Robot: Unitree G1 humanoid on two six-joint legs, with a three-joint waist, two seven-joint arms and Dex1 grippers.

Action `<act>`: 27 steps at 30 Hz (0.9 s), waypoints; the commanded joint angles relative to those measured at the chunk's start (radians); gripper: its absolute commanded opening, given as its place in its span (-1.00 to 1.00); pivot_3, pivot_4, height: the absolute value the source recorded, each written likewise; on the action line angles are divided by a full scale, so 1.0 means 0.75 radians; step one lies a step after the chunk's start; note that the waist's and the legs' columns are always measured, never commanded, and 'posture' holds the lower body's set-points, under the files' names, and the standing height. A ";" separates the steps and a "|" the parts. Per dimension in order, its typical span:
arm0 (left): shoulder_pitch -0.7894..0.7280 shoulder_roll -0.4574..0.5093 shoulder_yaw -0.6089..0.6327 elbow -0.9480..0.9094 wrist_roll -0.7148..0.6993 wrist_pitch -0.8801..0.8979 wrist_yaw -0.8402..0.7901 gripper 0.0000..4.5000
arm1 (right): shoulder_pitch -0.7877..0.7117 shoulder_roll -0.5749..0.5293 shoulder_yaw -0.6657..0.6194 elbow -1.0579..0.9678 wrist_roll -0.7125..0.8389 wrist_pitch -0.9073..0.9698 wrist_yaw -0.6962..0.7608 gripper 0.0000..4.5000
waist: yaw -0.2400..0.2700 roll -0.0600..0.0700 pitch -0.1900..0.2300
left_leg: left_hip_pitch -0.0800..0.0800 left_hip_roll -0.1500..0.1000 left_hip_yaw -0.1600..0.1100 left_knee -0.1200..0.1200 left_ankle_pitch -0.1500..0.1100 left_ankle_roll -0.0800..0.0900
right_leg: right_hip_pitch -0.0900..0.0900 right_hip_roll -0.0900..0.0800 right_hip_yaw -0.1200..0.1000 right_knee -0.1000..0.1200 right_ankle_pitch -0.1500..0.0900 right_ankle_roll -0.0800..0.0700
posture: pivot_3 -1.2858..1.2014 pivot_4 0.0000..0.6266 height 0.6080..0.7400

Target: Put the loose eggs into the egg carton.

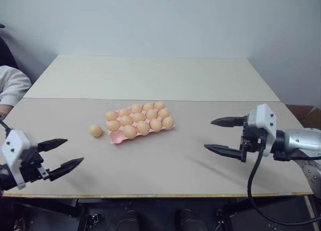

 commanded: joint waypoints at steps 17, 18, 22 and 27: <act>-0.650 -0.005 -0.428 0.426 0.199 0.291 0.596 1.00 | 0.027 -0.014 -0.073 -0.121 0.032 0.018 -0.034 1.00 | -0.004 -0.001 0.000 | 0.000 0.000 0.000 0.000 0.005 0.009 | 0.000 0.001 0.002 0.000 0.005 0.008 | 0.03 -0.52 1.00; -0.677 -0.012 -0.446 0.460 0.218 0.286 0.617 1.00 | 0.034 -0.017 -0.078 -0.128 0.033 0.021 -0.040 1.00 | -0.005 -0.001 0.000 | 0.000 0.000 0.000 0.000 0.004 0.010 | 0.000 0.001 0.002 0.001 0.005 0.008 | 0.03 -0.52 1.00; -0.812 -0.040 -0.508 0.654 0.321 0.237 0.737 1.00 | 0.053 -0.023 -0.093 -0.149 0.043 0.034 -0.058 1.00 | -0.001 -0.001 0.000 | 0.001 0.000 0.000 0.000 0.005 0.010 | 0.001 0.001 0.001 0.002 0.005 0.008 | 0.03 -0.52 1.00; -0.981 -0.068 -0.594 0.903 0.405 0.095 0.729 1.00 | 0.059 -0.025 -0.098 -0.168 0.056 0.045 -0.079 1.00 | 0.000 -0.002 -0.001 | 0.002 -0.001 -0.001 0.000 0.005 0.010 | 0.002 0.001 0.000 0.002 0.005 0.008 | 0.03 -0.52 1.00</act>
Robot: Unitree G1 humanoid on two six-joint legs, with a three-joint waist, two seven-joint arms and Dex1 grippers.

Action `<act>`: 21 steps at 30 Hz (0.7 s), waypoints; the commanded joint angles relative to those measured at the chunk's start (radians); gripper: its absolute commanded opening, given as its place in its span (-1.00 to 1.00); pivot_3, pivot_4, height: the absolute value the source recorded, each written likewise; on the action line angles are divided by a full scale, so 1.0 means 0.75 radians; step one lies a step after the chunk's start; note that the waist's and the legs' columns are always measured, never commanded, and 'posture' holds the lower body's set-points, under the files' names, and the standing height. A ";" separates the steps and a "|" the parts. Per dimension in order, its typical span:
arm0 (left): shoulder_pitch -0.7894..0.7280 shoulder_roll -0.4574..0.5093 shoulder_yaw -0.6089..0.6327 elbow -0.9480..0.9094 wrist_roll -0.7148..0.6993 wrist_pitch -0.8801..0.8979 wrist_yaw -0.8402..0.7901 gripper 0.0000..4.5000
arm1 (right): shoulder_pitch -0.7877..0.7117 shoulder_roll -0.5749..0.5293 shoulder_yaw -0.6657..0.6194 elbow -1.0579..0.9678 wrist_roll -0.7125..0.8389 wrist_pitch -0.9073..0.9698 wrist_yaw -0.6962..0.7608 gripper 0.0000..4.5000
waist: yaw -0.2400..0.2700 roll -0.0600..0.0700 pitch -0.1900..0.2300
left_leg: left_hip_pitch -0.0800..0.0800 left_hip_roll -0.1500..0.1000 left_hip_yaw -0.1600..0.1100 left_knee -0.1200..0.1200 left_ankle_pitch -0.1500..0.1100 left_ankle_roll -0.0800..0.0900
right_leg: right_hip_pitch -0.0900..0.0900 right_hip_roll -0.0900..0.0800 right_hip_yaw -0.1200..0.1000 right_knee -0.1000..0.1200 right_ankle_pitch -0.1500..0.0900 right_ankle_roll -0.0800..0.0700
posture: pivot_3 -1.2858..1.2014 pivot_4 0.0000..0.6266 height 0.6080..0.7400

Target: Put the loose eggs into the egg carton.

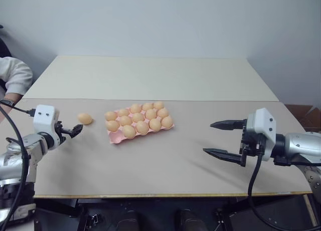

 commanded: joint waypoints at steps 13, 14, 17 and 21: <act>-0.137 -0.005 -0.045 0.116 0.026 -0.168 -0.115 1.00 | -0.007 -0.002 -0.046 -0.064 0.040 0.004 -0.045 1.00 | -0.001 0.000 0.000 | -0.001 0.000 0.000 0.000 0.000 0.000 | 0.000 0.000 0.000 0.000 0.001 0.001 | 0.03 -0.52 1.00; -0.142 -0.007 -0.040 0.124 0.029 -0.172 -0.104 1.00 | -0.012 -0.002 -0.042 -0.059 0.038 0.002 -0.044 1.00 | -0.001 0.000 0.000 | -0.001 0.000 0.000 0.000 0.000 0.000 | 0.000 0.000 0.000 0.000 0.001 0.001 | 0.03 -0.52 1.00; -0.154 -0.005 -0.042 0.149 0.032 -0.186 -0.102 1.00 | -0.019 0.001 -0.036 -0.055 0.034 0.000 -0.042 1.00 | -0.001 0.000 0.000 | -0.001 0.000 0.000 0.000 0.000 0.000 | 0.000 0.000 0.000 0.000 0.001 0.001 | 0.03 -0.52 1.00; -0.173 -0.007 -0.051 0.182 0.036 -0.207 -0.107 1.00 | -0.022 0.004 -0.031 -0.052 0.029 -0.005 -0.041 1.00 | -0.002 -0.001 0.000 | -0.002 0.000 0.000 0.000 0.000 0.000 | 0.000 0.000 0.000 -0.001 0.001 0.001 | 0.03 -0.52 1.00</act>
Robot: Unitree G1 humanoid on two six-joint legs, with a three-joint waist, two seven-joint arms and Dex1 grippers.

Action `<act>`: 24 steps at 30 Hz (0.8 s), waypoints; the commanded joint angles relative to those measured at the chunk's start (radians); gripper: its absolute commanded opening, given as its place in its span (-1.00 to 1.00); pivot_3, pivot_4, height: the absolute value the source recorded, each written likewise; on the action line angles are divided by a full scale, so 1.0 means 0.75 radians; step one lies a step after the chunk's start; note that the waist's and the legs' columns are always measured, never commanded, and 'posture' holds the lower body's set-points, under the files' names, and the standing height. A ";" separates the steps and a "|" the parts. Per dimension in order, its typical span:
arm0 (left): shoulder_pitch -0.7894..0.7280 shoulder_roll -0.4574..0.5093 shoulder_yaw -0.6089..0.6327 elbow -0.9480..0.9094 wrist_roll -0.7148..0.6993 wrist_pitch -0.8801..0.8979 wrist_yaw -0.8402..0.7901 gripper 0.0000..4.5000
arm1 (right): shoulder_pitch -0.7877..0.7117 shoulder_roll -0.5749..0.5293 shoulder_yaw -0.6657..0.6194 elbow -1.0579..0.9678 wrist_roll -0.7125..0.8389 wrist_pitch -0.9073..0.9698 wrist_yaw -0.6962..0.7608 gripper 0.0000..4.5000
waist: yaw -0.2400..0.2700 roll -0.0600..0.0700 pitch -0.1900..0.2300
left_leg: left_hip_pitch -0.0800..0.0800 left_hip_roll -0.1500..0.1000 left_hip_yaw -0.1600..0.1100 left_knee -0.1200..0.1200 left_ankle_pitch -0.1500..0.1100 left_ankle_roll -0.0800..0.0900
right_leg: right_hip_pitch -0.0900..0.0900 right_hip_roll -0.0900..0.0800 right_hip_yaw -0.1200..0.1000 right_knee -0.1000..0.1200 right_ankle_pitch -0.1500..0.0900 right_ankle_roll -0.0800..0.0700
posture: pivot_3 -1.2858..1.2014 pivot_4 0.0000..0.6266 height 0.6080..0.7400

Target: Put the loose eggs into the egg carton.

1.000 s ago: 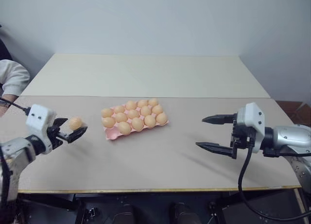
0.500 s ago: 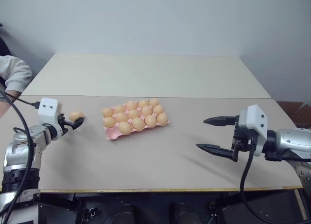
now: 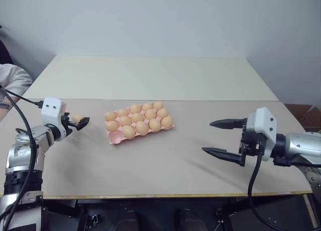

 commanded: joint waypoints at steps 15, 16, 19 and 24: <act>-0.410 -0.100 -0.131 0.599 0.166 -0.254 -0.013 1.00 | -0.025 0.010 -0.019 -0.030 0.013 -0.019 -0.022 1.00 | 0.004 -0.001 -0.001 | -0.001 -0.001 0.000 0.001 0.000 0.000 | 0.001 0.000 -0.001 0.000 0.001 0.001 | 0.03 -0.52 1.00; -0.449 -0.113 -0.150 0.670 0.184 -0.271 -0.026 1.00 | -0.024 0.008 -0.021 -0.035 0.014 -0.017 -0.025 1.00 | 0.003 -0.001 -0.001 | -0.001 -0.001 0.000 0.001 0.000 0.000 | 0.001 0.000 -0.001 0.000 0.001 0.001 | 0.03 -0.52 1.00; -0.522 -0.139 -0.199 0.799 0.236 -0.303 -0.051 1.00 | -0.023 0.001 -0.034 -0.052 0.024 -0.009 -0.031 1.00 | 0.003 -0.001 -0.001 | -0.001 -0.001 -0.001 0.002 0.000 0.000 | 0.001 0.000 -0.001 0.001 0.001 0.001 | 0.03 -0.52 1.00; -0.490 -0.145 -0.204 0.746 0.242 -0.307 -0.073 1.00 | -0.006 -0.006 -0.065 -0.080 0.036 0.007 -0.051 1.00 | -0.004 -0.001 -0.001 | -0.001 -0.001 -0.001 0.002 0.000 0.000 | 0.001 0.000 0.000 0.001 0.001 0.001 | 0.03 -0.52 1.00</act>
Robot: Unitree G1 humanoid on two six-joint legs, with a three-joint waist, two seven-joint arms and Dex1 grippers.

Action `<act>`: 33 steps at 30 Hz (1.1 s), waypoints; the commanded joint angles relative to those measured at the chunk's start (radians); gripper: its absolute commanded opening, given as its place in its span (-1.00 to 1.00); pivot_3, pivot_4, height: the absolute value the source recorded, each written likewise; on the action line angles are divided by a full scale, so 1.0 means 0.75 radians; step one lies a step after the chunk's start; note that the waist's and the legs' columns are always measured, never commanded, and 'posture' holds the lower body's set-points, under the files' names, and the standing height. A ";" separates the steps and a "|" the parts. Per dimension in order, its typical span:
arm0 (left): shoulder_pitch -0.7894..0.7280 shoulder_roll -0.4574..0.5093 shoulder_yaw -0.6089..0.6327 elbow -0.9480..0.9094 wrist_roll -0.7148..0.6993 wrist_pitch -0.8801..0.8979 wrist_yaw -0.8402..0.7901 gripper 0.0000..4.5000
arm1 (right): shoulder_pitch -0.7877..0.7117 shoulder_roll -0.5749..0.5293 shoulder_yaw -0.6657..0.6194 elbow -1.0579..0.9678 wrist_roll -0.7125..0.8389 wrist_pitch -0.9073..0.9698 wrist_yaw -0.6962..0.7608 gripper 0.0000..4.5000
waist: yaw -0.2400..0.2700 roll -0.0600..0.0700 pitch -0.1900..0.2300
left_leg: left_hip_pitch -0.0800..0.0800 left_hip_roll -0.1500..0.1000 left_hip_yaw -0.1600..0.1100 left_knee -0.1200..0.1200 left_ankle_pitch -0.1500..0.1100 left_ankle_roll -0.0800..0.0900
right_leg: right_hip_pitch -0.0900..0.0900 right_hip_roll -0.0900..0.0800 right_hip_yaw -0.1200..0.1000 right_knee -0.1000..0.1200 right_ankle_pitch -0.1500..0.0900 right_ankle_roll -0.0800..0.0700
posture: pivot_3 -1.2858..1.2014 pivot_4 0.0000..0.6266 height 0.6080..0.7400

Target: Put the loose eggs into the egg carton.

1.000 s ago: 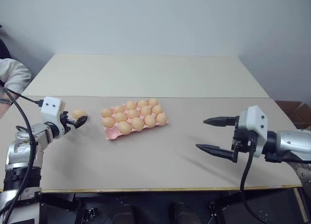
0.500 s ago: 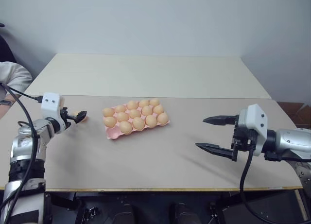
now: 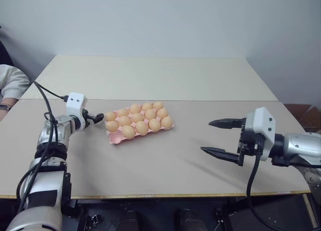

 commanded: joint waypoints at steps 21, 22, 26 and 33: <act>0.359 0.121 0.080 -0.500 -0.021 0.248 0.004 1.00 | -0.025 0.003 -0.013 -0.025 0.002 -0.018 -0.033 1.00 | 0.003 -0.001 -0.001 | 0.002 0.000 0.000 0.000 0.000 0.000 | 0.000 0.000 0.000 0.001 0.000 0.000 | 0.03 -0.52 1.00; 0.371 0.120 0.082 -0.524 -0.026 0.262 -0.001 1.00 | -0.027 0.003 -0.013 -0.024 -0.001 -0.020 -0.035 1.00 | 0.003 -0.001 -0.001 | 0.001 0.000 0.000 0.000 0.000 0.000 | 0.000 0.000 0.001 0.001 0.000 0.000 | 0.03 -0.52 1.00; 0.387 0.115 0.091 -0.559 -0.045 0.271 -0.025 0.72 | -0.037 0.006 -0.012 -0.012 -0.012 -0.017 -0.051 1.00 | 0.004 -0.001 -0.001 | 0.001 0.000 0.000 0.000 0.000 0.000 | 0.000 0.000 0.001 0.001 0.000 0.000 | 0.03 -0.52 1.00; 0.405 0.123 0.093 -0.606 -0.055 0.279 -0.053 0.04 | -0.034 0.006 -0.015 -0.013 -0.023 -0.020 -0.063 1.00 | 0.003 -0.001 -0.001 | 0.001 0.000 0.000 0.000 0.000 0.000 | 0.000 0.000 0.001 0.001 0.000 0.000 | 0.03 -0.52 1.00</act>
